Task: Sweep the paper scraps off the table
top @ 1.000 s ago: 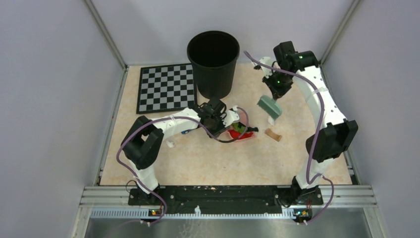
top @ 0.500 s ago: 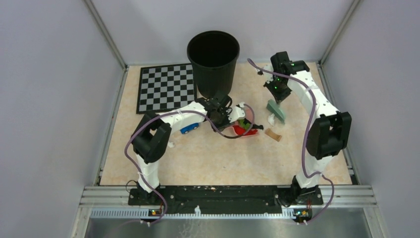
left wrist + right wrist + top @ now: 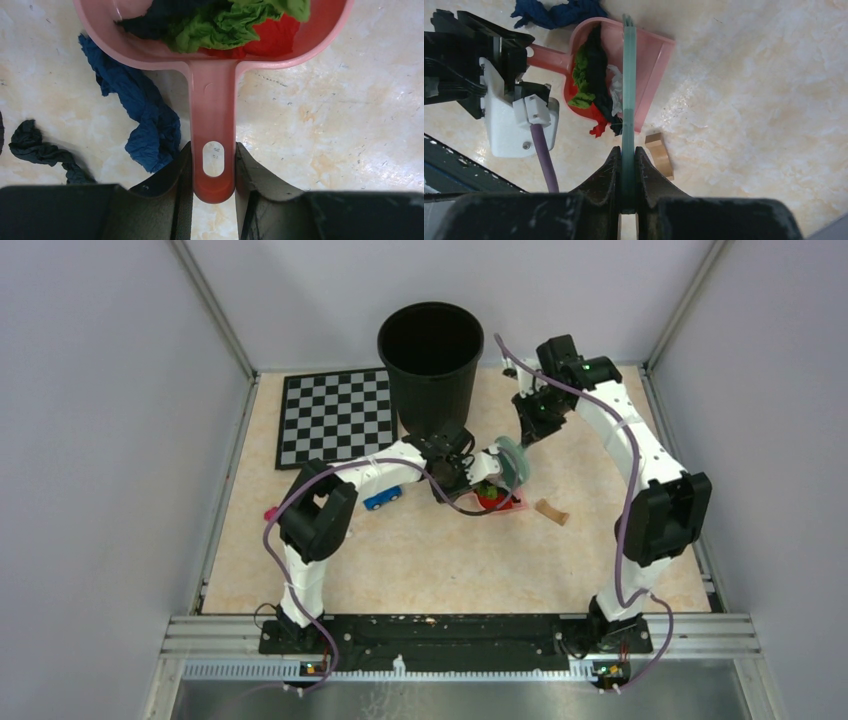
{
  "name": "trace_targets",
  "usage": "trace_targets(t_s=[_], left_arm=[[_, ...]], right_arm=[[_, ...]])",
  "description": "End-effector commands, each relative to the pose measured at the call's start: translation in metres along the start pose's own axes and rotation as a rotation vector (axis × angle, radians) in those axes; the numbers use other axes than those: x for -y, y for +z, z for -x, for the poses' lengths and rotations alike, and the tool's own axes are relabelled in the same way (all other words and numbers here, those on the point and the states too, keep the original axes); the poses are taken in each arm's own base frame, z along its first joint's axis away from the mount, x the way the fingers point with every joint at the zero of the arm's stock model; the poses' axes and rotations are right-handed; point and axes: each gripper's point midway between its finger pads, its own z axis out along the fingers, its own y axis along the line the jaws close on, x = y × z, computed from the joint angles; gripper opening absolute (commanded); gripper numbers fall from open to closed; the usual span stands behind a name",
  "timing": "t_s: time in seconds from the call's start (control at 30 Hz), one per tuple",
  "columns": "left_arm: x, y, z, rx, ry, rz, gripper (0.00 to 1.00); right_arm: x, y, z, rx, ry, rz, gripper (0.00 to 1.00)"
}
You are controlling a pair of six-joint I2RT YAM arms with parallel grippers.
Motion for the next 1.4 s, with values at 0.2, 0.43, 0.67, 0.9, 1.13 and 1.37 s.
trace_targets(t_s=[0.2, 0.43, 0.67, 0.9, 1.13, 1.37], left_arm=[[-0.005, -0.029, 0.03, 0.193, -0.01, -0.013, 0.0], [0.012, -0.049, 0.054, 0.36, 0.003, -0.075, 0.0], [-0.006, -0.07, 0.073, 0.415, 0.012, 0.0, 0.0], [-0.014, -0.11, 0.103, 0.499, 0.05, 0.044, 0.0], [-0.032, -0.16, 0.123, 0.481, 0.056, 0.113, 0.0], [-0.062, -0.206, 0.13, 0.452, -0.03, 0.173, 0.0]], right_arm=[[0.027, -0.081, 0.031, 0.22, 0.02, -0.111, 0.0], [0.035, -0.121, 0.04, 0.305, 0.004, -0.217, 0.0], [0.102, -0.149, 0.003, 0.341, 0.175, -0.417, 0.0], [0.111, -0.118, -0.058, 0.231, 0.271, -0.362, 0.0], [0.105, -0.116, -0.066, 0.222, 0.259, -0.35, 0.0], [0.099, -0.113, -0.066, 0.22, 0.26, -0.315, 0.0]])
